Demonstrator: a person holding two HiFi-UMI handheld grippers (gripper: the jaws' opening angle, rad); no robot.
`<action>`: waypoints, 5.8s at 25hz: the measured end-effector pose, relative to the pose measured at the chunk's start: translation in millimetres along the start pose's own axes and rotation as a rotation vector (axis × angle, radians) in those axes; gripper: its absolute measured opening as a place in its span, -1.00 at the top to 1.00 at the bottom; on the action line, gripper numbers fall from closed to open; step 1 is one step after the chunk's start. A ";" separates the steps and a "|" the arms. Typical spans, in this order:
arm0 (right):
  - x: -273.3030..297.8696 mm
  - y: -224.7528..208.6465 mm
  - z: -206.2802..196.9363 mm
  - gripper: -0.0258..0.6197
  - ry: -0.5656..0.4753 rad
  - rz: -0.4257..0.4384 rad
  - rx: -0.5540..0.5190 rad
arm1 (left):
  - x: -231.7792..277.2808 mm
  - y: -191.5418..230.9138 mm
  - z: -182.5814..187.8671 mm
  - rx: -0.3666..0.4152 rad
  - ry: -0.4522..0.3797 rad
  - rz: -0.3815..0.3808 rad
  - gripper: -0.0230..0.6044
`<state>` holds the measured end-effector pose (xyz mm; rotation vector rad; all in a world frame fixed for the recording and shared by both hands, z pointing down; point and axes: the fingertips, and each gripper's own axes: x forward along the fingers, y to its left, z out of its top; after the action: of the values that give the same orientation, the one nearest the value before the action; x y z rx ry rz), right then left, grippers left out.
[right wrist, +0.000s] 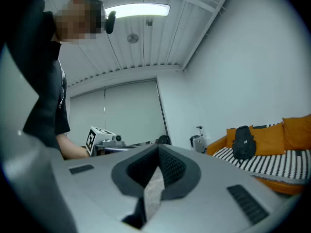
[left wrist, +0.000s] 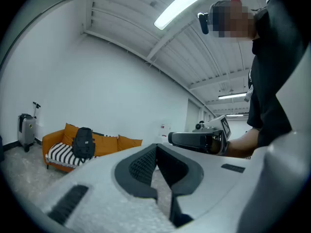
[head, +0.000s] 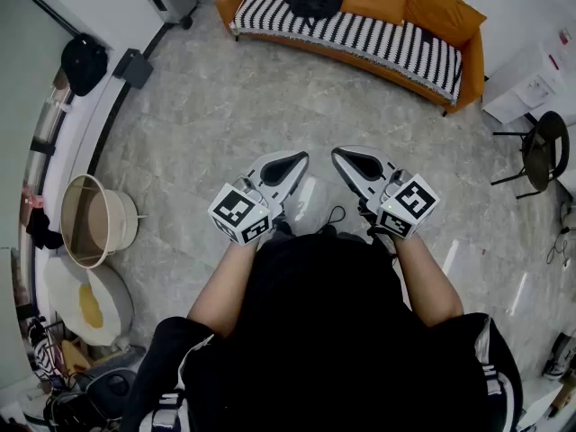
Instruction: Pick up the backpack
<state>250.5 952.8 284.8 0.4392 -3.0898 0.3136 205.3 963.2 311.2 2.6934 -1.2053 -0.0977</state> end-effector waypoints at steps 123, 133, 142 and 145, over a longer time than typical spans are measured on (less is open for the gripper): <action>344.7 -734.5 94.5 0.84 0.122 -0.081 0.142 | 402.1 680.8 76.6 -0.184 0.075 0.201 0.86; 418.4 -770.0 101.2 0.84 0.173 -0.144 0.148 | 411.1 775.6 91.7 -0.203 0.081 0.127 0.86; 465.1 -780.9 95.4 0.84 0.242 -0.165 0.136 | 420.6 823.7 88.1 -0.221 0.091 0.063 0.86; 468.2 -790.1 93.4 0.84 0.254 -0.185 0.144 | 431.4 833.6 85.0 -0.228 0.094 0.042 0.86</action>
<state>21.2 62.1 363.8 0.6298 -2.7661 0.5429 -128.4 86.4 400.6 2.4470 -1.1477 -0.0953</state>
